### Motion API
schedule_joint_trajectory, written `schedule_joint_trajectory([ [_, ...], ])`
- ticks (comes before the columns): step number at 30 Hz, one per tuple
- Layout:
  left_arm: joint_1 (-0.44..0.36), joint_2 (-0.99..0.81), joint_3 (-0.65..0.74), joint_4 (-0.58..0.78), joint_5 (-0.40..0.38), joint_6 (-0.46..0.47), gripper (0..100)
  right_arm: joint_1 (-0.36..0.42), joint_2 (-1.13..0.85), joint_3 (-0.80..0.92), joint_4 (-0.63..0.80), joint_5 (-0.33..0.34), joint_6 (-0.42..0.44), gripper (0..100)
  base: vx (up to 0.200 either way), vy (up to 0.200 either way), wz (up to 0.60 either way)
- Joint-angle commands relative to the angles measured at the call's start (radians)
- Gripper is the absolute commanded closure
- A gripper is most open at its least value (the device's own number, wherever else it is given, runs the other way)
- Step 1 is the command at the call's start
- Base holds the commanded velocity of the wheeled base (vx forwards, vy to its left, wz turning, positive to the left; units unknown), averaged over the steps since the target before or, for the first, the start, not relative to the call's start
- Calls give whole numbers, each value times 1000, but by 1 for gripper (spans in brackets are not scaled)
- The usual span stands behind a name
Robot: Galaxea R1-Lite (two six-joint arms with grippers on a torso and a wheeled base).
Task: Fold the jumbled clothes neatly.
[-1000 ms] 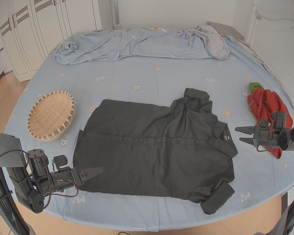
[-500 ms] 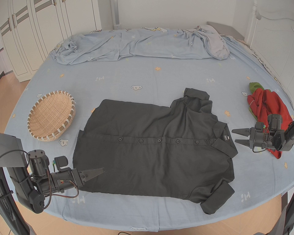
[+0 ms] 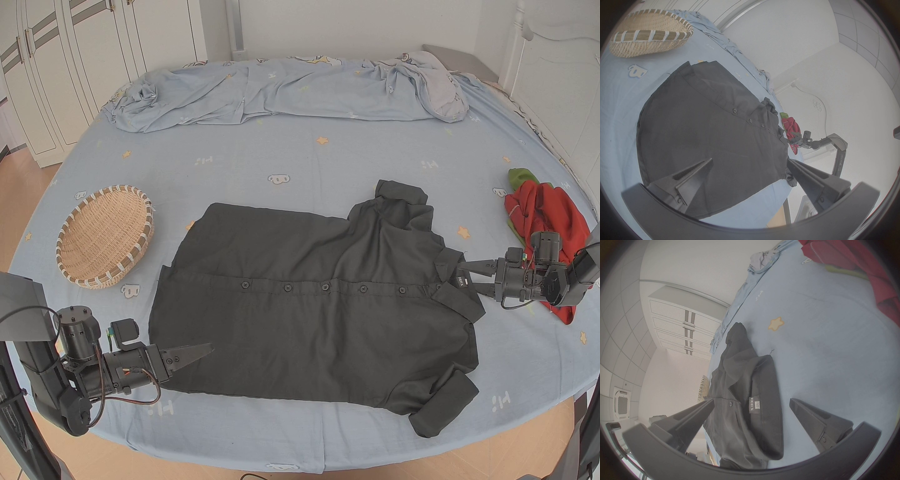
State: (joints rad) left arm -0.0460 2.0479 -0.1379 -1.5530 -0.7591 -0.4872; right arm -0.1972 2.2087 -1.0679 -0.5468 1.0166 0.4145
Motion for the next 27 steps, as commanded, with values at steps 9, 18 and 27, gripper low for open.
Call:
schedule_joint_trajectory([
  [9,0,3,-11,-18,0,-1,0,-2,46,-35,2,-6,-2,100,0,0,0],
  [18,1,3,-12,-18,0,-1,0,-97,16,-57,4,-9,0,100,0,0,0],
  [27,-3,12,-25,-18,-2,-1,0,-186,11,-60,8,-7,-5,100,0,0,0],
])
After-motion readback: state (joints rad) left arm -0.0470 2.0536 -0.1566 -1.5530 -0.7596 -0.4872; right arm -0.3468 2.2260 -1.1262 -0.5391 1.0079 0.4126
